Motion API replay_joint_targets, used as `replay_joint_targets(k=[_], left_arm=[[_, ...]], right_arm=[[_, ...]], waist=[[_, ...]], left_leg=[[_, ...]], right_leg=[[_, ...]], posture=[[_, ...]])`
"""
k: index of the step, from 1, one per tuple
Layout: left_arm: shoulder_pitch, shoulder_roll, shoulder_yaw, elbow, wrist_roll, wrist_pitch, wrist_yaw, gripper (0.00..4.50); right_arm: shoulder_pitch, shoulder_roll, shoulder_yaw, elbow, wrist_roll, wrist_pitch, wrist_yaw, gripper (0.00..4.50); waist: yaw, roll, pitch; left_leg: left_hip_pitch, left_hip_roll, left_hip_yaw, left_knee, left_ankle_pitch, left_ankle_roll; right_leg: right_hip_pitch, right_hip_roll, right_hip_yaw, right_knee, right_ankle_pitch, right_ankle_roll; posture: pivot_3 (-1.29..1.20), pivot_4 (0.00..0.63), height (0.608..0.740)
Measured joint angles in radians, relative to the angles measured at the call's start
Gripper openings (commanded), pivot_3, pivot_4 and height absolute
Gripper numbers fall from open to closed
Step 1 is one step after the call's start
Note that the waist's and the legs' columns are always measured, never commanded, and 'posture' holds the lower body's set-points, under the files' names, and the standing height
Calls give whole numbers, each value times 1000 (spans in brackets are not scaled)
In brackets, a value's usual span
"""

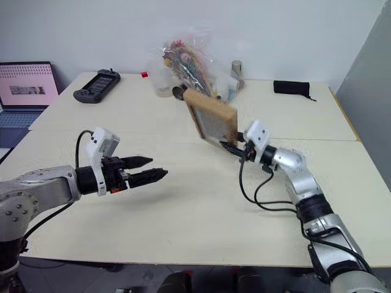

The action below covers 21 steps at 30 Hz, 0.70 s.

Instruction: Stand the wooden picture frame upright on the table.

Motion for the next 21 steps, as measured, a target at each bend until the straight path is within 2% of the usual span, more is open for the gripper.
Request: replay_joint_targets(k=[3,7,14,19,21], left_arm=[[31,-25,-8,-19,90,-76,-12,4500],[66,-61,-22,-18,200,-154,-9,4500],[100,-115,-19,-15,279,-184,6,4500],[123,-127,-18,-29,296,-182,4,4500],[128,-127,-18,-33,299,-180,3,4500]], right_arm=[[-62,71,-39,45,56,165,26,1303],[-88,125,-55,139,60,241,62,1303],[-87,175,-55,309,-38,227,142,1303],[-106,213,-101,375,-40,224,152,1303],[-108,213,-113,379,-46,228,154,2006]], waist=[[-1,0,0],[0,0,0],[0,0,0],[-3,0,0],[-3,0,0]], left_leg=[[0,0,0,-1,0,0],[-1,0,1,-2,0,0],[-5,0,1,-2,0,0],[-4,0,1,-1,0,0],[-4,0,1,0,0,0]], right_leg=[[0,0,0,-2,0,0],[0,0,0,-4,0,0],[-4,0,0,-5,0,0],[-5,1,0,0,0,0],[-5,1,0,0,0,0]], posture=[[0,150,740],[0,150,740],[0,150,740],[0,150,740],[0,150,740]])
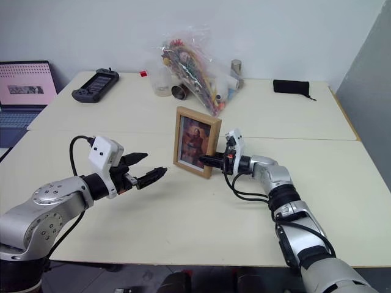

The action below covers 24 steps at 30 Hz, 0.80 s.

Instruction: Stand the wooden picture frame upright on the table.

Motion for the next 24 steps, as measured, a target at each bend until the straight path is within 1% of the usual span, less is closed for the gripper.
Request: replay_joint_targets(k=[1,2,3,6,8,11,14,18,22,24], left_arm=[[0,0,1,0,2,0,-1,4500],[0,0,2,0,3,0,-2,4500],[-1,0,3,0,6,0,-4,4500],[-8,1,3,2,19,0,-15,4500],[-16,1,3,14,26,-1,-21,4500],[-47,2,1,42,43,-3,-40,4500],[-89,5,-1,76,53,-4,-63,4500],[-143,13,-1,151,64,-4,-103,4500],[-203,26,2,241,66,-3,-157,4500],[-235,38,4,288,66,-3,-187,4500]], right_arm=[[0,0,-1,0,-10,0,1,2181],[1,0,-1,0,-22,-1,2,2493],[3,-1,-1,0,-35,-4,5,2657],[32,-12,7,-10,-75,-28,20,3425],[67,-21,16,-35,-103,-39,25,3765],[124,-49,19,-119,-115,-36,32,4443],[183,-118,18,-251,-116,-17,42,4443],[310,-275,-5,-476,-114,42,45,4443],[403,-411,-59,-722,-74,164,37,4443],[424,-448,-98,-844,-24,240,28,4443]], waist=[[0,0,0],[0,0,0],[0,0,0],[0,0,0],[1,0,0],[3,0,0],[7,0,0],[9,0,0],[3,1,0],[-4,1,0]], left_leg=[[0,0,0,0,0,0],[0,0,0,0,0,0],[0,0,0,0,0,0],[0,0,0,-1,0,0],[-1,0,0,-1,0,0],[-1,0,0,0,0,0],[-1,-1,0,0,0,0],[-2,-1,0,-1,0,0],[-2,0,0,-1,0,0],[-1,0,0,-1,0,0]], right_leg=[[0,0,0,0,0,0],[0,0,0,0,0,0],[0,0,0,0,0,0],[0,0,0,-1,0,0],[0,0,0,-1,0,0],[0,0,0,-1,0,0],[0,0,0,-1,0,0],[0,0,0,-3,0,0],[-1,0,0,-2,0,0],[-1,1,0,-2,0,0]], posture=[[0,150,740],[0,150,740],[0,150,740],[0,150,740],[0,150,740],[0,150,740],[0,150,740],[0,150,740],[0,150,740],[0,150,740]])
